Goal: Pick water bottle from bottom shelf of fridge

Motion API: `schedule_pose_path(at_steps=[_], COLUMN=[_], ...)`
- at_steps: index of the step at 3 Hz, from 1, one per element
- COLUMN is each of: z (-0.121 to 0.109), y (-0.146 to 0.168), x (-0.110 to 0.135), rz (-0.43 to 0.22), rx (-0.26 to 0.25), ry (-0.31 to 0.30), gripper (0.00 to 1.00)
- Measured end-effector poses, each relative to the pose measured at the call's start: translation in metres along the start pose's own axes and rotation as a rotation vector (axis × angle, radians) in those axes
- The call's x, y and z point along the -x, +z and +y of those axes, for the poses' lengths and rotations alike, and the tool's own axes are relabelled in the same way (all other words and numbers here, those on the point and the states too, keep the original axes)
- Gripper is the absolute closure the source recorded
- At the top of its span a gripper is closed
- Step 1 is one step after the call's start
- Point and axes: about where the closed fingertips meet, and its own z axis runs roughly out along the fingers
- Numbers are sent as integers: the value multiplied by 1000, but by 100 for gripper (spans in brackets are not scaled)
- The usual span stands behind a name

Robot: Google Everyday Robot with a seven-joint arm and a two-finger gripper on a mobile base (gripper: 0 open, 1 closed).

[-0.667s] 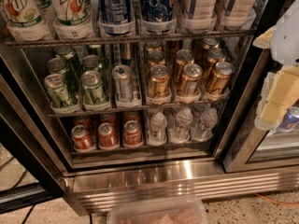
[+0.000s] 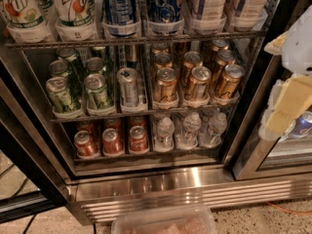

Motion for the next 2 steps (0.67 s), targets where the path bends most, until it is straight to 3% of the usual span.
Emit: schedule_pose_path(at_steps=[1,2], z=[22,48], y=[31,77], x=[-7,-7], rz=[-54,-88], rx=[-7,-19], ry=[108,139], gripper=[0,0])
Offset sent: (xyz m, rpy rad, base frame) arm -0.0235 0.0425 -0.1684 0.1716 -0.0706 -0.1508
